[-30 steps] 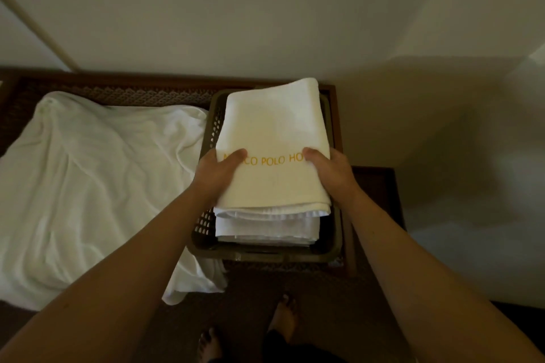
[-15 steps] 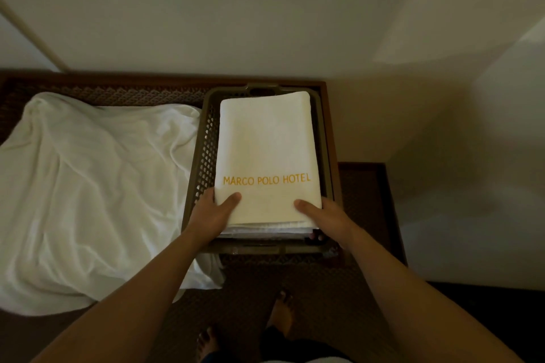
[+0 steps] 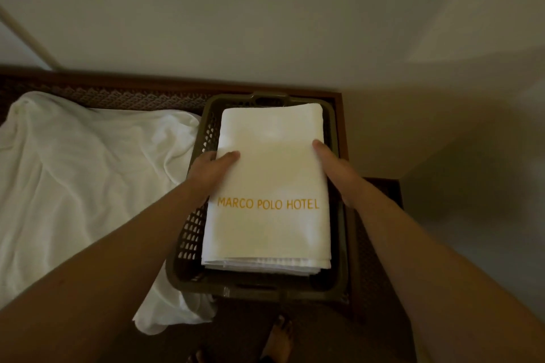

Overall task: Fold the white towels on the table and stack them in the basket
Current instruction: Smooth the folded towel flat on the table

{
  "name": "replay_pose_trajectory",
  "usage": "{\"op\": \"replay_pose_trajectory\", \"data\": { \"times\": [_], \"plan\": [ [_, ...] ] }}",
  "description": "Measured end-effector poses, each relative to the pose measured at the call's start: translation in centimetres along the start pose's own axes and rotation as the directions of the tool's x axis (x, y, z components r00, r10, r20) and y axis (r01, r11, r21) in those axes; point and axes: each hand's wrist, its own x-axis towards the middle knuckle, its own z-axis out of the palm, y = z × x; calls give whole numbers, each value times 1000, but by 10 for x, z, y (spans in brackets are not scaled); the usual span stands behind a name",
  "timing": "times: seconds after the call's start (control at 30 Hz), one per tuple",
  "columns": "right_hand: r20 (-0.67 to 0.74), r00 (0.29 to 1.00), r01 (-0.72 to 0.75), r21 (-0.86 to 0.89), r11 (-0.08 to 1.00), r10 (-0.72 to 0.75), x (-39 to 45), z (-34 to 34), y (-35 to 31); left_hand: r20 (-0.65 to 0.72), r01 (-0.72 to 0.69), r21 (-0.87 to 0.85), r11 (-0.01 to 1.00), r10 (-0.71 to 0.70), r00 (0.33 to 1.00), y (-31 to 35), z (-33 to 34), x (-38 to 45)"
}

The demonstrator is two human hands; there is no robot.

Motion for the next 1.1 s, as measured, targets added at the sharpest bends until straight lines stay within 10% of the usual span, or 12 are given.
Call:
{"op": "replay_pose_trajectory", "data": {
  "times": [0.5,0.8,1.1],
  "plan": [
    [114,993,-61,507,860,3,56,-11,-50,-9,-99,-9,995,99,995,28,11,37],
    [167,970,-227,371,900,176,69,-6,-74,48,-114,23,993,113,992,28,12,42],
    [-95,993,106,434,895,-72,69,3,-74,65,-144,105,984,138,988,19,7,48]
  ]
}}
